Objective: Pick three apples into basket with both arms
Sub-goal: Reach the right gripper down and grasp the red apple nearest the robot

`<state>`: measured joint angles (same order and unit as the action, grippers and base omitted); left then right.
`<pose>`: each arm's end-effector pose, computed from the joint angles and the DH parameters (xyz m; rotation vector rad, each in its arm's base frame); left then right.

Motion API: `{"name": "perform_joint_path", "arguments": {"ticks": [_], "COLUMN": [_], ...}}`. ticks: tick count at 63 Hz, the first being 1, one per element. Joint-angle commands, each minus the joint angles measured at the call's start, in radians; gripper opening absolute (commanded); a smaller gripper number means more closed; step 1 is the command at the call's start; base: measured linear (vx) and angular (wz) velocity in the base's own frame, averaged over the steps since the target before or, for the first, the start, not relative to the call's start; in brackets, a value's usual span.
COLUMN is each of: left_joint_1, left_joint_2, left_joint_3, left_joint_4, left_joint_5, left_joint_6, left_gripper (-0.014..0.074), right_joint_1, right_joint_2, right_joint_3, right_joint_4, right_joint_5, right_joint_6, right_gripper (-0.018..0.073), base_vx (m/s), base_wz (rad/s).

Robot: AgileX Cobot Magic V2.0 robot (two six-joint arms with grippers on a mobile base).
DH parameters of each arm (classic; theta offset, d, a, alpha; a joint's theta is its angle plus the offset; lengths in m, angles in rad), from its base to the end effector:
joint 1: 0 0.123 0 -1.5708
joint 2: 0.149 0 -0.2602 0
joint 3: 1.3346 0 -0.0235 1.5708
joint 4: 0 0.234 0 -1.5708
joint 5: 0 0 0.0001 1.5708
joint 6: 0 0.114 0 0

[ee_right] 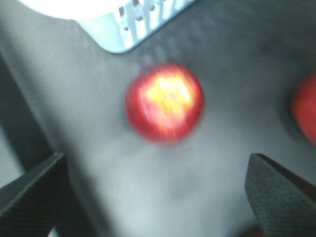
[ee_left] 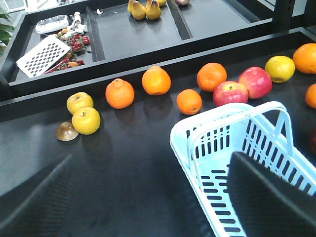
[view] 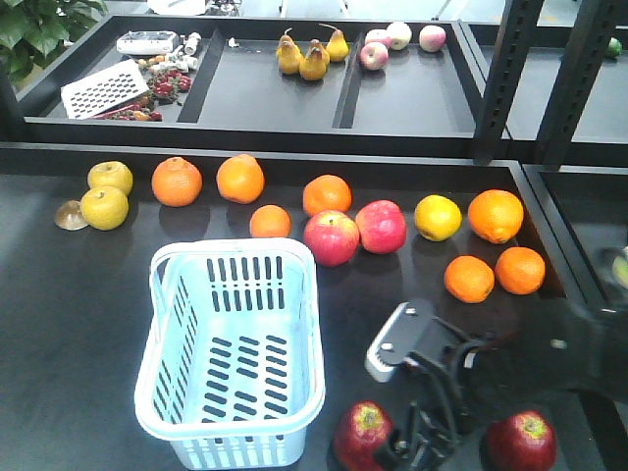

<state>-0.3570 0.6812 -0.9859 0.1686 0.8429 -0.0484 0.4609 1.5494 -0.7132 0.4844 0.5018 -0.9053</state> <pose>0.1304 -0.0334 0.3775 0.3422 1.9821 -0.0601 0.2220 0.1388 0.1353 -1.2924 2.4336 0.3094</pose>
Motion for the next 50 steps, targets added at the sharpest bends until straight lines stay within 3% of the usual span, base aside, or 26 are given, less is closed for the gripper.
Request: {"name": "perform_joint_path", "arguments": {"ticks": [1,21,50], "left_joint_1": [0.003,0.003,0.003], "left_joint_2": [0.000,0.000,0.000], "left_joint_3": [-0.028,-0.028,-0.028], "left_joint_4": [0.003,0.003,0.003], "left_joint_5": [-0.062,-0.062,-0.062], "left_joint_6": [-0.010,-0.010,-0.010], "left_gripper": [0.0590,0.0590,0.0590], "right_joint_1": [0.009,0.009,0.009], "right_joint_2": [0.045,0.201,0.263], "right_joint_3": [-0.064,-0.131,-0.166], "right_joint_4": [0.007,0.010,0.018], "right_joint_5": [-0.033,-0.031,-0.047], "right_joint_6": [-0.012,-0.011,-0.012], "right_gripper": [0.0680,0.0673,0.0665], "base_vx": [0.00,0.00,0.00], "base_wz": [0.00,0.00,0.00]}}
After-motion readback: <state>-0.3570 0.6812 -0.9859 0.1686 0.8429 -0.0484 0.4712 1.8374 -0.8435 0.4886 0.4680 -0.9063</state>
